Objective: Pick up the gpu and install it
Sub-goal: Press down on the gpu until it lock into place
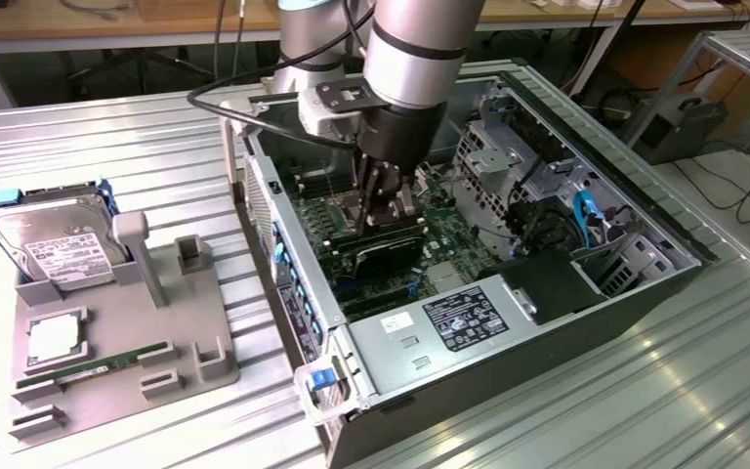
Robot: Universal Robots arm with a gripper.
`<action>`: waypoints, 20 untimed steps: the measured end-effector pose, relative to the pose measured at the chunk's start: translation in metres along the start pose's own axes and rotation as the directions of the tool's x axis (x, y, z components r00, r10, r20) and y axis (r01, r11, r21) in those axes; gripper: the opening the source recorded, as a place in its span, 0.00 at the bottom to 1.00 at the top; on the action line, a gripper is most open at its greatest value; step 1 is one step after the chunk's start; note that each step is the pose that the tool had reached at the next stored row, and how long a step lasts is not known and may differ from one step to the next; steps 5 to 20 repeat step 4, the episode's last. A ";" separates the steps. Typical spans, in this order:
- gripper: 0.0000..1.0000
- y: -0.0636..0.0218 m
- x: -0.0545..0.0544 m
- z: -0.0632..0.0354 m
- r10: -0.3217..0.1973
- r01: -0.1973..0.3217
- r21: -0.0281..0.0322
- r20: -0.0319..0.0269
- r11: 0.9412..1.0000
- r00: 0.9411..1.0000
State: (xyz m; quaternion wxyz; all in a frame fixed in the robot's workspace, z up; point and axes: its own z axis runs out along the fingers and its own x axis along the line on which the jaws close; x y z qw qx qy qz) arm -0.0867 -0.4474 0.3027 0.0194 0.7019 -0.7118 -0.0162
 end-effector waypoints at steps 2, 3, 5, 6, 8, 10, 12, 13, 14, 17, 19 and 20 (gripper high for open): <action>0.11 0.0000 0.000 -0.0001 0.000 0.000 0.000 0.000 1.000 1.000; 0.11 0.0000 0.000 -0.0001 0.000 0.000 0.000 0.000 1.000 1.000; 0.11 0.0000 0.000 -0.0001 0.000 0.000 0.000 0.000 1.000 1.000; 0.11 0.0000 0.000 -0.0001 0.000 0.000 0.000 0.000 1.000 1.000; 0.11 0.0000 0.000 -0.0001 0.000 0.000 0.000 0.000 1.000 1.000; 0.11 0.0000 0.000 -0.0001 0.000 0.000 0.000 0.000 1.000 1.000; 0.11 0.0000 0.000 -0.0001 0.000 0.000 0.000 0.000 1.000 1.000; 0.11 0.0000 0.000 -0.0001 0.000 0.000 0.000 0.000 1.000 1.000; 0.11 0.0000 0.000 -0.0001 0.000 0.000 0.000 0.000 1.000 1.000; 0.11 0.0000 0.000 -0.0001 0.000 0.000 0.000 0.000 1.000 1.000; 0.11 0.0000 0.000 -0.0001 0.000 0.000 0.000 0.000 1.000 1.000; 0.11 0.0000 0.000 -0.0001 0.000 0.000 0.000 0.000 1.000 1.000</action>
